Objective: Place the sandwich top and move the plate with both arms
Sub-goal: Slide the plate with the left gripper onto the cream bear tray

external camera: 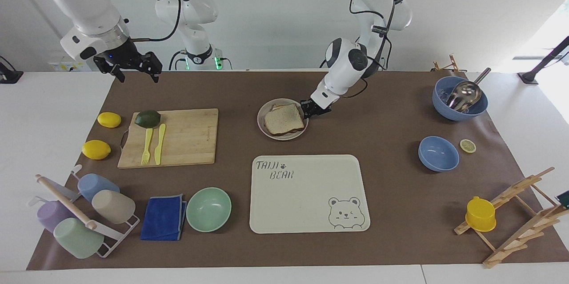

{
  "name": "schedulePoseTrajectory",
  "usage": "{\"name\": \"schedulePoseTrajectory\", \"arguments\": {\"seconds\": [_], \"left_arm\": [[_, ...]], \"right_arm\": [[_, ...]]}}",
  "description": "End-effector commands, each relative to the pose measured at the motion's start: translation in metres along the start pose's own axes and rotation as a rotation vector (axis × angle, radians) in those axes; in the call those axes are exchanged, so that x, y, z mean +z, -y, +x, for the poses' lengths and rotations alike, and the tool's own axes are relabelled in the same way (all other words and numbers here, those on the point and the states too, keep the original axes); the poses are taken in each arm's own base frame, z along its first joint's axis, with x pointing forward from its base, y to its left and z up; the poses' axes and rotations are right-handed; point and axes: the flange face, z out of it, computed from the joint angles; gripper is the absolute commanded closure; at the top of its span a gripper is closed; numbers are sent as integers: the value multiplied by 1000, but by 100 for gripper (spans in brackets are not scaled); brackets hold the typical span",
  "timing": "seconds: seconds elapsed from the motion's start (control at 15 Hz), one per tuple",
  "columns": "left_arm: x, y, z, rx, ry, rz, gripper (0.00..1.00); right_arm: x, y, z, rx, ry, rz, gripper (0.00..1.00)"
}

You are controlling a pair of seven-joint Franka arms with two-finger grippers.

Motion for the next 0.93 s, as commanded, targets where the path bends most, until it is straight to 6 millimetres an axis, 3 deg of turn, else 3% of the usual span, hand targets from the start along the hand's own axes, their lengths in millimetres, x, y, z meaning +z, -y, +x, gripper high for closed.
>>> {"name": "schedulePoseTrajectory", "arguments": {"seconds": [0.0, 0.2, 0.4, 0.67, 0.87], "left_arm": [[-82, -10, 41, -4, 11, -78, 100], [-112, -9, 86, 13, -55, -54, 100], [-113, 1, 142, 15, -81, -19, 100], [-85, 19, 207, 31, -92, 62, 100], [-73, 33, 232, 35, -107, 63, 100]], "right_arm": [[1, -3, -1, 1, 11, 23, 0], [0, -2, -1, -1, 8, 23, 0], [0, -3, -1, 1, 9, 23, 0], [0, -3, -2, 1, 8, 23, 0], [0, -3, -1, 1, 8, 23, 0]]}}
